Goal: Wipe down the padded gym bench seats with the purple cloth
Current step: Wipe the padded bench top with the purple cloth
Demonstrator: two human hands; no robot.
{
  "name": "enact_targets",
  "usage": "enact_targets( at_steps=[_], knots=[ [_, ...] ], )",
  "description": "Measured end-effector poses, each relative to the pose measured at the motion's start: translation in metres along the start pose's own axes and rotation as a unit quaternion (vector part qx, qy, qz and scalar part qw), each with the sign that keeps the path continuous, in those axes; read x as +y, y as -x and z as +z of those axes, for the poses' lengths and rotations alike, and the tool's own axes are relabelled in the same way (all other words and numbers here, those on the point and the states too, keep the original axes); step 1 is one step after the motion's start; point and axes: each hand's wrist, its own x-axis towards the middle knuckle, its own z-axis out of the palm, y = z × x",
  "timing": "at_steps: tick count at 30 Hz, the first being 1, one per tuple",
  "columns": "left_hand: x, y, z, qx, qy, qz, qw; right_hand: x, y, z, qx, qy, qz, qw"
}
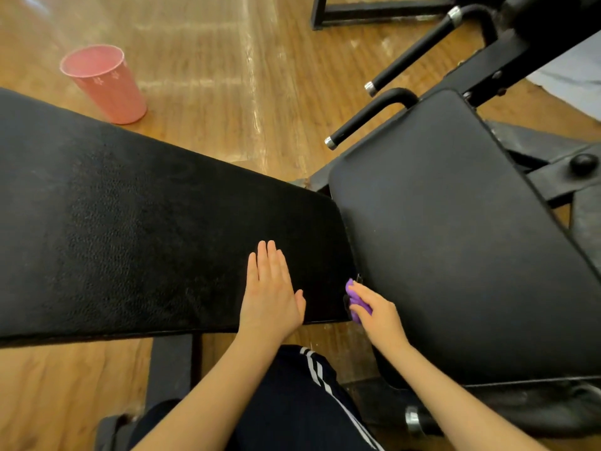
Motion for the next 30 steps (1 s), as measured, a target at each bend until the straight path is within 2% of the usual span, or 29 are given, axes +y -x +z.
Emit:
enact_targets(
  at_steps=[2,6,9,12,16,20,26,30],
  knots=[
    [0.0,0.0,-0.001,0.001,-0.006,-0.001,1.0,-0.011,-0.014,-0.004,-0.01,-0.006,0.003,1.0],
    [0.002,0.0,0.0,0.0,-0.015,-0.004,1.0,-0.062,-0.053,0.008,0.004,-0.011,-0.075,0.997],
    [0.003,-0.001,0.001,0.002,-0.018,-0.005,1.0,-0.084,-0.06,0.035,-0.013,0.036,-0.119,0.992],
    [0.003,-0.002,0.002,0.002,-0.014,-0.005,1.0,-0.074,-0.058,0.038,0.004,0.03,-0.107,0.994],
    [0.003,0.0,0.001,0.003,-0.014,-0.007,1.0,-0.046,-0.046,0.017,0.058,0.018,-0.03,0.998],
    [0.003,0.003,-0.002,0.005,-0.019,-0.008,1.0,-0.052,-0.046,0.009,0.047,0.045,-0.01,0.998],
    [0.0,0.007,-0.011,-0.003,-0.007,-0.007,1.0,-0.112,-0.044,0.054,-0.053,0.043,-0.122,0.99],
    [-0.02,0.024,-0.032,0.0,0.029,-0.081,0.996,-0.095,-0.039,0.038,-0.014,0.034,-0.047,0.998]
  ],
)
